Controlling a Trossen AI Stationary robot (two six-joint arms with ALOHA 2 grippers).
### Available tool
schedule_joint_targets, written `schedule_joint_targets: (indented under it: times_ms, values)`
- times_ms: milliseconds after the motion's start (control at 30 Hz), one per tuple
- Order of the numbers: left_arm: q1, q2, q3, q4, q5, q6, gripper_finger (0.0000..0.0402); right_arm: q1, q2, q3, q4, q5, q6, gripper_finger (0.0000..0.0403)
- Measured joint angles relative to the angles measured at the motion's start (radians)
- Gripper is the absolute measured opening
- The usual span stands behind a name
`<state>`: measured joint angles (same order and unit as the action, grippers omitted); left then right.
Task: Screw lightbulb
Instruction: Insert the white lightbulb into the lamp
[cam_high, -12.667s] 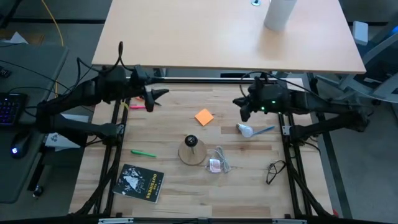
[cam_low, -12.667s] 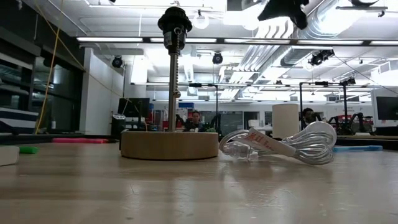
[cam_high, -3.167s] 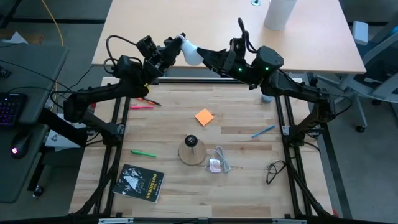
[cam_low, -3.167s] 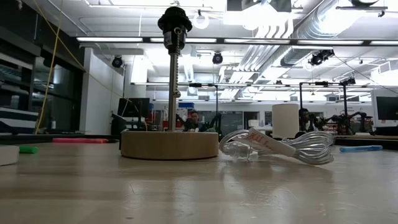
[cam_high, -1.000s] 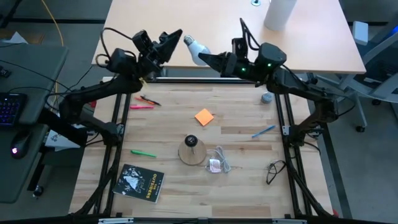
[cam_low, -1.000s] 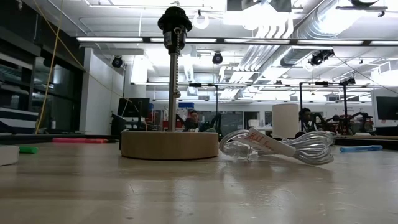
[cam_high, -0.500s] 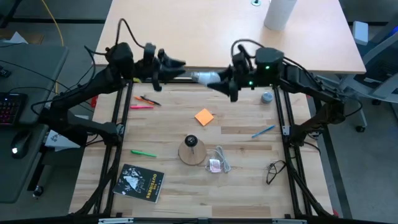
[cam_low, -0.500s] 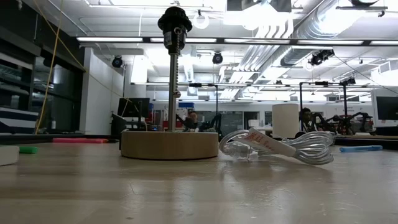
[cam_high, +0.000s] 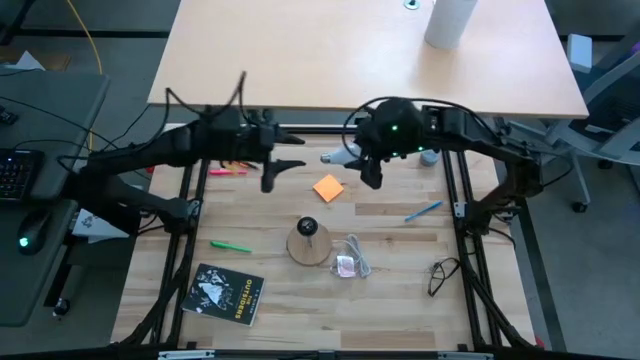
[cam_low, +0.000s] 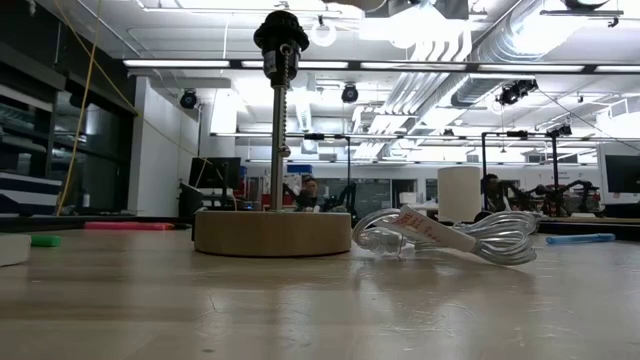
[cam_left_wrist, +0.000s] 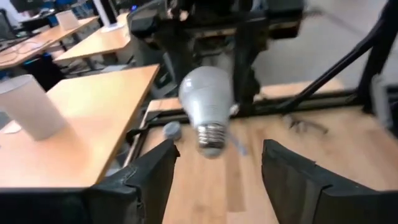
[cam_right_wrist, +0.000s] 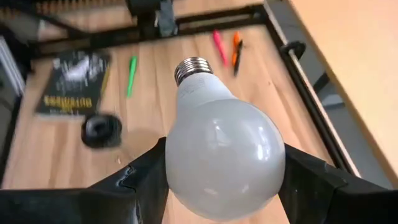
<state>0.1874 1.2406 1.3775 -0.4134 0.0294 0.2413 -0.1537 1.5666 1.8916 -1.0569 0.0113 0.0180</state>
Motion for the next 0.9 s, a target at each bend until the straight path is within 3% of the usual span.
schedule_joint_targets:
  times_ms: [167, 467, 700, 900]
  values:
    - [-0.001, 0.105, 0.078, -0.070, -0.016, 0.059, 0.0243, 0.024, 0.080, 0.069, -0.097, 0.057, -0.067, 0.0238]
    - [-0.005, 0.313, 0.340, -0.337, -0.018, 0.135, 0.0257, 0.039, 0.249, 0.284, -0.321, 0.228, -0.189, 0.0238]
    - [-0.004, 0.374, 0.366, -0.356, -0.085, 0.114, 0.0258, 0.039, 0.332, 0.405, -0.351, 0.248, -0.237, 0.0238]
    - [0.005, 0.383, 0.366, -0.378, -0.164, 0.046, 0.0258, 0.038, 0.342, 0.428, -0.354, 0.275, -0.247, 0.0238]
